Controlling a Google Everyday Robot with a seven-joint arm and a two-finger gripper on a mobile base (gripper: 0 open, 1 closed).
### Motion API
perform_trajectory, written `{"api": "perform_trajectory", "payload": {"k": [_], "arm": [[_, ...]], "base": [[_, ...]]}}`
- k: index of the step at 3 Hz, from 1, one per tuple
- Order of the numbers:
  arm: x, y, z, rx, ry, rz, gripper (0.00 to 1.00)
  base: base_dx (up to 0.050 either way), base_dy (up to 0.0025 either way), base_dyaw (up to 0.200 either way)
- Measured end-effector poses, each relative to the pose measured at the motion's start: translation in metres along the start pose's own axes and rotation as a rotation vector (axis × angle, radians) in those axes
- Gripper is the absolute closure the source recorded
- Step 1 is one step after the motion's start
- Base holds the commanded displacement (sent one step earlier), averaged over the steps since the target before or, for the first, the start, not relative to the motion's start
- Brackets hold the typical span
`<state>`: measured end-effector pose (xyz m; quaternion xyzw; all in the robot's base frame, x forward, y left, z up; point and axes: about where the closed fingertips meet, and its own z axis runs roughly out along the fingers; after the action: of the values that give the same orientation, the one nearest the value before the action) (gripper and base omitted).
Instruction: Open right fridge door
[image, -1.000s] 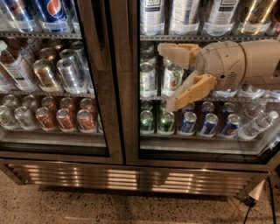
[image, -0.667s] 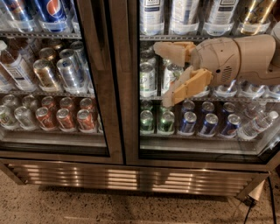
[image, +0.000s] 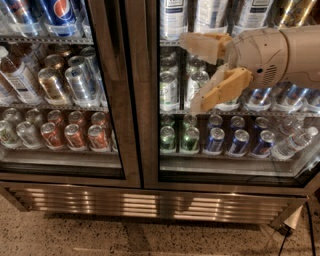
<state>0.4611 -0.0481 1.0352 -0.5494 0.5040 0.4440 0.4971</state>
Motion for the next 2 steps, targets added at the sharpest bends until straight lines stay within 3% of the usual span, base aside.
{"api": "perform_trajectory", "payload": {"k": [1, 2], "arm": [[0.0, 0.0, 0.0, 0.0, 0.0, 0.0, 0.0], [0.0, 0.0, 0.0, 0.0, 0.0, 0.0, 0.0]], "base": [[-0.025, -0.0021, 0.174], [0.0, -0.00006, -0.187]]}}
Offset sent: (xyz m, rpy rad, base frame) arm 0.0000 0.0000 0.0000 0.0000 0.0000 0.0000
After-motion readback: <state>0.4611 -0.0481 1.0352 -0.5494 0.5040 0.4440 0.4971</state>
